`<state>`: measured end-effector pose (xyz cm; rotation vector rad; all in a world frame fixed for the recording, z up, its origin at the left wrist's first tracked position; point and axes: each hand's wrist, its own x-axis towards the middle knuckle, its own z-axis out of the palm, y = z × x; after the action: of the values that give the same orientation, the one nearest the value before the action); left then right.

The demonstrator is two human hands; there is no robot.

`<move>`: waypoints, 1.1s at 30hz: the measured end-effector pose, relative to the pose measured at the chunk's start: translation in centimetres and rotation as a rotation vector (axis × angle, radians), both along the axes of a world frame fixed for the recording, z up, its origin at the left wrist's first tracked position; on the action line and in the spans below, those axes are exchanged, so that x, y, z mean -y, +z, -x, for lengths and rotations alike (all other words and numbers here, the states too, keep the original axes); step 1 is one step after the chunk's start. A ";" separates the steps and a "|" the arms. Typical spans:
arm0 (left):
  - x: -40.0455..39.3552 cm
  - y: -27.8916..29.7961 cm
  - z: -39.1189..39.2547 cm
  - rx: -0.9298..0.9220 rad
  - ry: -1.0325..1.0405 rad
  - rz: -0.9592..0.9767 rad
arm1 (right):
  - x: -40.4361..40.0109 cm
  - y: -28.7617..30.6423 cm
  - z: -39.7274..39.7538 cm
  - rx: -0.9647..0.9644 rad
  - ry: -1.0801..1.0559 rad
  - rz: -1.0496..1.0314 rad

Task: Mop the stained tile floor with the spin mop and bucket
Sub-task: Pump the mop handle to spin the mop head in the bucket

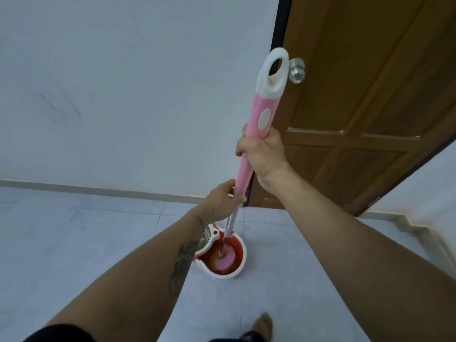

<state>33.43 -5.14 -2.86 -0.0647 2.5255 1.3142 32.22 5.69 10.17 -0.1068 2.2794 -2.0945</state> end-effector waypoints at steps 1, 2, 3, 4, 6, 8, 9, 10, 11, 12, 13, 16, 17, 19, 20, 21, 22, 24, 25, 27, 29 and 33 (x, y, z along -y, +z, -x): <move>-0.1 0.0 0.4 -0.001 -0.003 0.032 | 0.1 0.2 0.7 -0.011 0.010 0.029; -0.2 -0.1 0.9 0.003 -0.005 0.063 | 0.1 0.3 1.3 -0.034 0.032 0.040; -0.2 -0.5 1.3 0.017 -0.001 0.077 | 0.0 0.2 1.9 -0.055 0.058 0.040; -0.2 -0.8 1.7 0.040 0.003 0.076 | 0.0 0.0 2.6 -0.064 0.078 0.037; -0.4 -1.1 2.4 0.075 0.018 0.071 | -0.2 -0.4 3.8 -0.067 0.111 0.017; -0.5 -1.4 3.1 0.098 0.023 0.078 | -0.4 -1.0 4.9 -0.063 0.115 -0.005; -0.5 -1.5 3.5 0.105 0.012 0.081 | -0.5 -1.2 5.2 -0.064 0.100 -0.010; -0.5 -1.6 3.8 0.110 -0.003 0.081 | -0.6 -1.4 5.4 -0.070 0.073 -0.011; -0.4 -1.7 4.2 0.114 -0.018 0.077 | -0.7 -1.5 5.6 -0.075 0.042 -0.007; -0.3 -1.9 4.5 0.118 -0.030 0.069 | -0.8 -1.6 5.8 -0.077 0.012 -0.002; -0.1 -2.2 4.9 0.120 -0.043 0.060 | -0.8 -1.7 5.9 -0.078 -0.011 0.000; 0.5 -2.7 5.6 0.112 -0.075 0.032 | -0.4 -1.7 6.5 -0.078 -0.066 -0.005; 0.8 -2.9 5.9 0.101 -0.085 0.021 | -0.1 -1.8 6.7 -0.079 -0.089 -0.004; 1.8 -3.3 6.3 0.084 -0.116 0.005 | 0.9 -1.9 6.9 -0.086 -0.138 0.004; 2.4 -3.3 6.4 0.082 -0.137 0.003 | 1.6 -2.0 6.9 -0.088 -0.163 0.005; 3.1 -3.4 6.6 0.079 -0.164 0.004 | 2.4 -2.0 6.8 -0.087 -0.189 0.005; 3.9 -3.5 6.8 0.076 -0.190 0.005 | 3.3 -1.9 6.7 -0.081 -0.209 0.004; 5.5 -3.7 7.4 0.067 -0.235 0.000 | 5.1 -1.6 6.7 -0.062 -0.236 -0.001; 6.2 -3.6 7.7 0.063 -0.256 -0.006 | 5.9 -1.2 6.7 -0.054 -0.255 -0.014; 7.4 -3.2 8.4 0.050 -0.312 -0.019 | 7.2 -0.2 6.7 -0.061 -0.317 -0.029; 7.9 -2.5 8.8 0.037 -0.383 -0.035 | 7.8 0.7 6.5 -0.092 -0.397 -0.014; 7.8 -2.4 8.4 0.040 -0.433 -0.049 | 8.0 0.9 5.7 -0.093 -0.496 -0.051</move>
<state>25.07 -12.92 -5.22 0.4367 2.2964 1.1787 26.56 -2.36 11.08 0.4145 2.6264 -2.2732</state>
